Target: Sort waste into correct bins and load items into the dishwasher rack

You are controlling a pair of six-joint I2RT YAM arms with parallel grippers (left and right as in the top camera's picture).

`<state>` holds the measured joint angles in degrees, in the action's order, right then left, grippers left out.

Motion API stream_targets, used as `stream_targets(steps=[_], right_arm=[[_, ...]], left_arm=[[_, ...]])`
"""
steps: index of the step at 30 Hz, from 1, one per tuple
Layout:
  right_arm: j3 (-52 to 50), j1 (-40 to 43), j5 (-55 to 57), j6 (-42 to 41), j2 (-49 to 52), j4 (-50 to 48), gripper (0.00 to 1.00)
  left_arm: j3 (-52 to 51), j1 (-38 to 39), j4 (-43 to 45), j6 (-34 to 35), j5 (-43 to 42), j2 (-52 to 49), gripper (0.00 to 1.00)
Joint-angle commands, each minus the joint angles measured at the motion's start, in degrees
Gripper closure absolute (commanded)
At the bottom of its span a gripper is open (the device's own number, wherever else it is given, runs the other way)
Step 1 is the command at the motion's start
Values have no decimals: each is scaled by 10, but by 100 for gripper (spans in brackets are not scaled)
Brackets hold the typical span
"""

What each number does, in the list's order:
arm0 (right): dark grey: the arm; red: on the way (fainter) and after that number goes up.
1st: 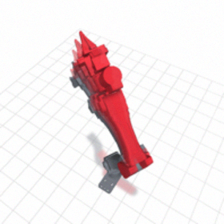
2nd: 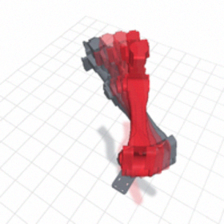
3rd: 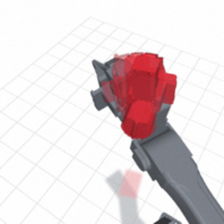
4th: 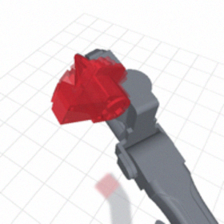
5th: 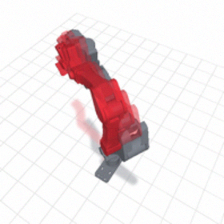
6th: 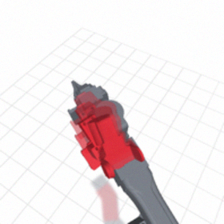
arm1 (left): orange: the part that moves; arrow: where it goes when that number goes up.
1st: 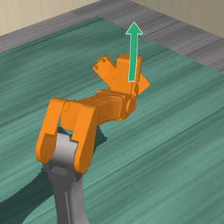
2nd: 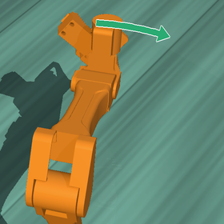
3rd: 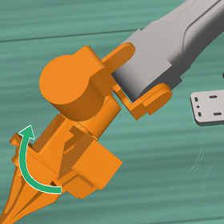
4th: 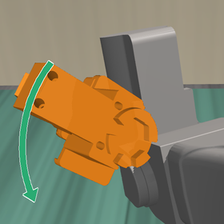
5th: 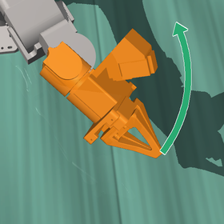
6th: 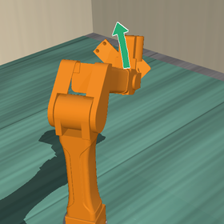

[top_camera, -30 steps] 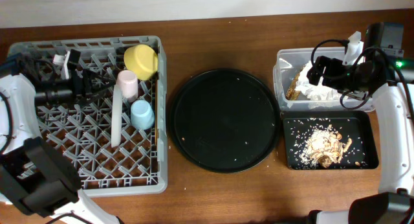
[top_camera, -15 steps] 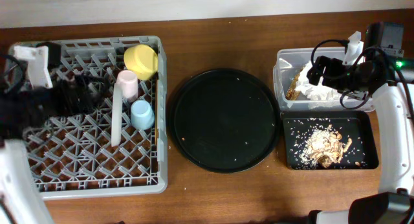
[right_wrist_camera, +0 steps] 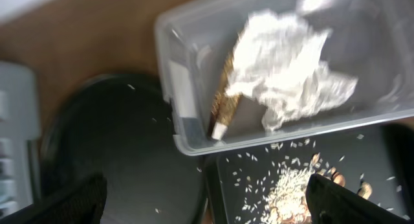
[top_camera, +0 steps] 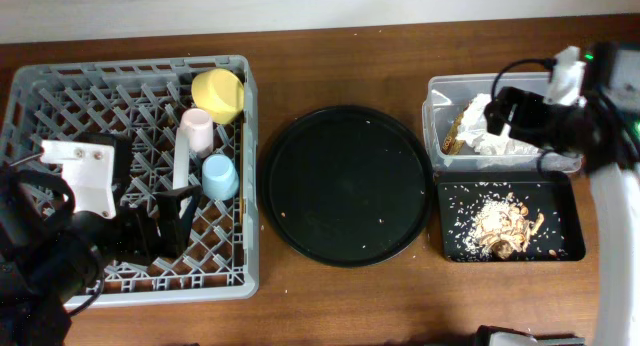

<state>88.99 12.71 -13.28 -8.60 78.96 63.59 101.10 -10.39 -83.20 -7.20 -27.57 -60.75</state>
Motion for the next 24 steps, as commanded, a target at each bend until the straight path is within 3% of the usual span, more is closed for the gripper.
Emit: stream_targets(steps=[1, 4, 8, 13, 16, 22, 24], right_arm=[[5, 0, 5, 2, -153, 0, 1], [5, -3, 5, 2, -270, 0, 1], [1, -97, 16, 18, -462, 0, 1], [-149, -169, 125, 54, -711, -38, 1], [-292, -168, 162, 54, -777, -179, 1], [-636, -168, 163, 69, -787, -657, 1], [-719, -168, 152, 69, -787, -726, 1]], left_arm=[[2, 3, 0, 5, 6, 1, 1], [2, 3, 0, 5, 6, 1, 1], [2, 3, 0, 5, 6, 1, 1], [2, 3, 0, 5, 6, 1, 1], [2, 3, 0, 5, 6, 1, 1], [2, 3, 0, 5, 6, 1, 1], [2, 3, 0, 5, 6, 1, 1]])
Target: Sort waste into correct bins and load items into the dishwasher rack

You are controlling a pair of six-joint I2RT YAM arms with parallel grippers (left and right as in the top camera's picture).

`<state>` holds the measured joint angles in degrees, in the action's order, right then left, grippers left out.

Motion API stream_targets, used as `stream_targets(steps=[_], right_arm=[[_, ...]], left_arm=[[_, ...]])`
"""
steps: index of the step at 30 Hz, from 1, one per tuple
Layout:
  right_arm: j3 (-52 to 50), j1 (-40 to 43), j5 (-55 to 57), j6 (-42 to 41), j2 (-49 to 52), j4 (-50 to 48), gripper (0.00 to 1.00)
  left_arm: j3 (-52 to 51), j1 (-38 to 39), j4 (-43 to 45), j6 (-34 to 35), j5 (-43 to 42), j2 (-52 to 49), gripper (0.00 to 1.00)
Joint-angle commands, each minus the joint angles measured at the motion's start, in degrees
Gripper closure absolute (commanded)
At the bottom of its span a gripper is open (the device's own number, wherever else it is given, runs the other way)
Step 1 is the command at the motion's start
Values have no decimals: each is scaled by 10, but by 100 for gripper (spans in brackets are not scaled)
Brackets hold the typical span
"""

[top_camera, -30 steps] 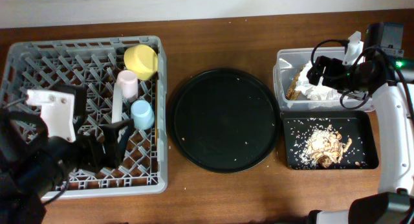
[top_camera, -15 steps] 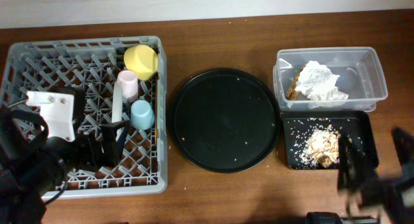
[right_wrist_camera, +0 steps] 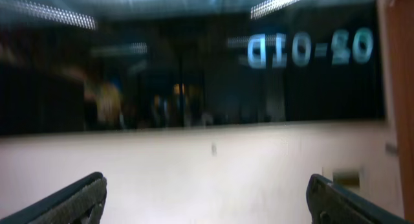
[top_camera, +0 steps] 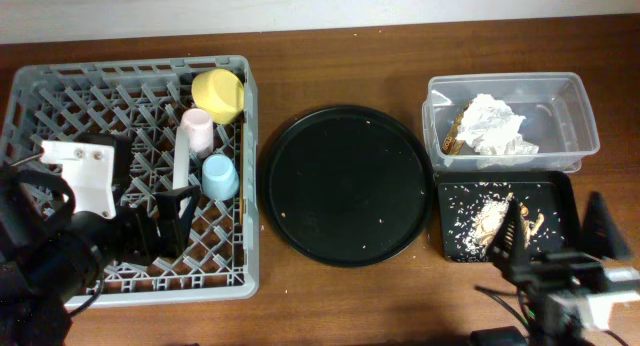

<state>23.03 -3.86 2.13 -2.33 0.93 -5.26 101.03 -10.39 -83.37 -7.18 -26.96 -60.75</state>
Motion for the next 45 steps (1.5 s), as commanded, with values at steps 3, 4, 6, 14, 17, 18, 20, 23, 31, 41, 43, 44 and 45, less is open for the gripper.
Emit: stream_targets(steps=[3, 4, 6, 14, 17, 18, 20, 23, 31, 41, 43, 44, 45], right_arm=[[-133, -3, -30, 22, -7, -43, 1], [-149, -3, -42, 38, -7, -40, 2], [-186, -3, -52, 40, -7, -39, 1], [-227, -3, -87, 104, -7, 94, 1], [-227, -3, -88, 105, -7, 92, 1], [-227, -3, -88, 105, -6, 92, 1], [-227, -3, -88, 105, -6, 92, 2], [-227, -3, -88, 105, -6, 92, 1], [-227, -3, -88, 105, -6, 92, 1], [-227, -3, -88, 105, -6, 92, 1], [-227, -3, -88, 105, -6, 92, 1], [-227, -3, -88, 105, -6, 92, 1], [-227, -3, -88, 105, -6, 92, 1]], left_arm=[[3, 3, 1, 5, 0, 1, 1], [3, 3, 1, 5, 0, 1, 1], [3, 3, 1, 5, 0, 1, 1], [3, 3, 1, 5, 0, 1, 1], [3, 3, 1, 5, 0, 1, 1], [3, 3, 1, 5, 0, 1, 1], [3, 3, 1, 5, 0, 1, 1], [3, 3, 1, 5, 0, 1, 1], [3, 3, 1, 5, 0, 1, 1], [-136, 39, 3, 4, 85, 186, 1], [-259, 54, 50, 2, 109, 273, 1], [-318, 61, 80, 3, 108, 315, 1], [-373, 68, 123, 3, 107, 355, 1]])
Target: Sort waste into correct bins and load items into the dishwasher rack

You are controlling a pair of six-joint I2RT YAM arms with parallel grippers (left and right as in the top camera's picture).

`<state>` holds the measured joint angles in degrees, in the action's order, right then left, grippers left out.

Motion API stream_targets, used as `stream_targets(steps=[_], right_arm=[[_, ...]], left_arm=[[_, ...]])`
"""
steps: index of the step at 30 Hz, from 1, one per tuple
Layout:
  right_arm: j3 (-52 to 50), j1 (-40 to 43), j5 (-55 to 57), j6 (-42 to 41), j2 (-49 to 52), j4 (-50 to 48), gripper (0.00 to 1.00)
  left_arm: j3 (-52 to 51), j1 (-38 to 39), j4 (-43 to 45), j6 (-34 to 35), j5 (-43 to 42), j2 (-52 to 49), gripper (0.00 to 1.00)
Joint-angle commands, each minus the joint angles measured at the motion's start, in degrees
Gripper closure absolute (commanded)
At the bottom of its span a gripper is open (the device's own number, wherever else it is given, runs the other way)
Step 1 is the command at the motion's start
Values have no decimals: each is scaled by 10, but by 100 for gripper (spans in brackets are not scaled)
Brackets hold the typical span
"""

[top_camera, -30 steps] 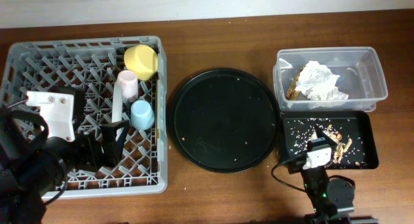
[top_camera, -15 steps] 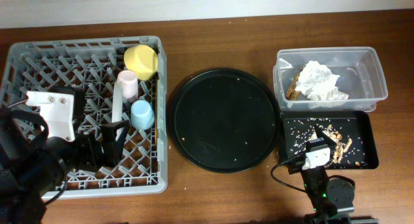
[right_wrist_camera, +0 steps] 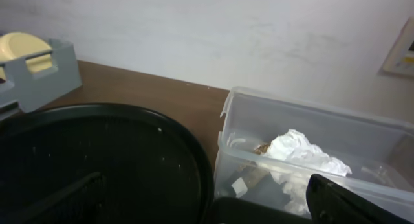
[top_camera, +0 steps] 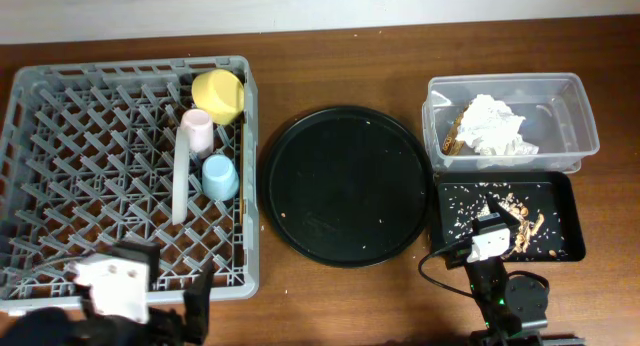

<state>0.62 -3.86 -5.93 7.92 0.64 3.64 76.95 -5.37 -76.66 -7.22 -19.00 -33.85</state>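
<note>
A grey dishwasher rack (top_camera: 130,64) at the left holds a yellow cup (top_camera: 219,94), a pink cup (top_camera: 196,129), a blue cup (top_camera: 219,176) and a white utensil (top_camera: 180,181). The black round plate (top_camera: 345,186) lies in the middle with a few crumbs. The clear bin (top_camera: 575,126) holds crumpled tissue (top_camera: 495,126) and a wrapper. A black tray (top_camera: 560,191) carries rice and food scraps (top_camera: 495,211). My right gripper (right_wrist_camera: 210,208) is open and empty, low at the table's front, facing the plate and bin. My left gripper (top_camera: 190,306) sits at the front left edge.
In the right wrist view the plate (right_wrist_camera: 97,159) fills the lower left, the bin (right_wrist_camera: 362,130) with tissue (right_wrist_camera: 301,153) stands to the right, and the rack corner with the yellow cup (right_wrist_camera: 22,46) shows far left. A pale wall runs behind the table.
My left arm has left the rack's front part and now sits below it at the table's edge. My right arm has moved left to just below the black tray, its camera now facing the table.
First my right gripper hung open over the clear bin with the tissue inside, and my left arm lay over the rack. Then the right arm was at the front right corner, facing the room. Now both arms sit at the near edge.
</note>
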Motion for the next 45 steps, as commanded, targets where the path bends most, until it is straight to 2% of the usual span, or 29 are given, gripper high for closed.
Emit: stream_targets(steps=[1, 3, 4, 8, 9, 11, 13, 16, 19, 21, 24, 45], right_arm=[[-3, -3, -7, 2, -3, 3, 2], [-3, -3, -7, 2, -3, 3, 1], [-3, -3, -7, 2, -3, 3, 1], [-3, -3, -7, 2, -3, 3, 1], [-3, -3, -7, 2, -3, 3, 1], [-3, -3, -7, 2, -3, 3, 1], [-3, -3, -7, 2, -3, 3, 1], [-3, -3, -7, 2, -3, 3, 1], [-3, -3, -7, 2, -3, 3, 1], [-3, -3, -7, 2, -3, 3, 1], [-3, -3, -7, 2, -3, 3, 1], [-3, -3, -7, 2, -3, 3, 1]], left_arm=[[-184, 24, 110, 3, 27, 124, 1], [-282, 29, 235, 3, 28, 195, 1], [-349, 29, 350, 3, 28, 238, 1], [-517, 29, 661, 7, 39, 332, 1], [-561, 30, 743, 35, 67, 335, 1], [-602, 30, 796, 72, 98, 335, 0], [-663, 30, 807, 120, 171, 335, 1], [-721, 30, 807, 145, 234, 335, 0], [-764, 30, 806, 145, 251, 336, 1], [-765, 30, 724, 132, 266, 336, 1], [-765, 30, 727, 75, 266, 336, 1], [-764, 30, 727, 76, 257, 336, 1]])
